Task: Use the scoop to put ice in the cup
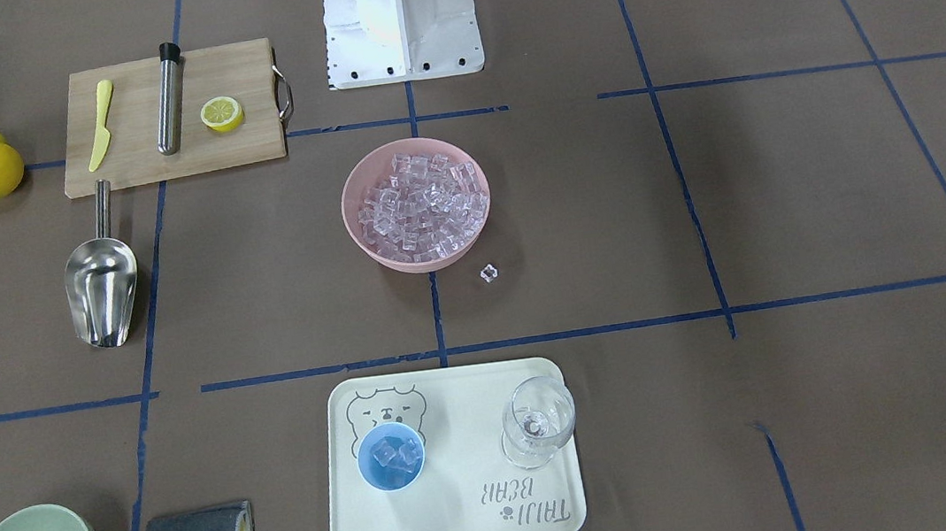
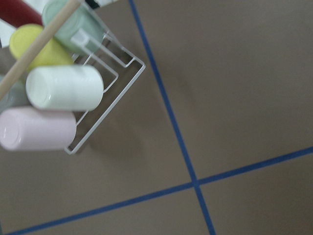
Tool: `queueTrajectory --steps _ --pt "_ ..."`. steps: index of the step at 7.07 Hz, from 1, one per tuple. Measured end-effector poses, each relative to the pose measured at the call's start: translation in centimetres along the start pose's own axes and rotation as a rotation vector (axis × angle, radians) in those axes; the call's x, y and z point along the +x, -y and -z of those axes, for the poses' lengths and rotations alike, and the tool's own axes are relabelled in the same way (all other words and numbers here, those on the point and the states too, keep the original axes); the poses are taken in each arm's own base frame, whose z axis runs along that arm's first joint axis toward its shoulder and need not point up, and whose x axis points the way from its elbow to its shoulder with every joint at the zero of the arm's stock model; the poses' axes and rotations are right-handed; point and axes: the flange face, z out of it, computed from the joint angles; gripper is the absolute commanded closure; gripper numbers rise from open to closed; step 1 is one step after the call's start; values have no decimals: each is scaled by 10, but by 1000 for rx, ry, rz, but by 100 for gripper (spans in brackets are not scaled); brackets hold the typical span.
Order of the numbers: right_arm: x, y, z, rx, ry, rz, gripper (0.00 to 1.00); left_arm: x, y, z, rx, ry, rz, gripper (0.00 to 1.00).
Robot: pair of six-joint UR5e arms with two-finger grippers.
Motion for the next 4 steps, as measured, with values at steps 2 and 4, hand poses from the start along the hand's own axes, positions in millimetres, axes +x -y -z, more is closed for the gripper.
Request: queueTrajectory --steps 2,4 --pt "0 1 1 1 -4 5 0 -10 -31 -10 -26 -5 37 0" --pt "0 1 0 1 -4 1 0 -5 -36 -6 -20 -5 32 0"
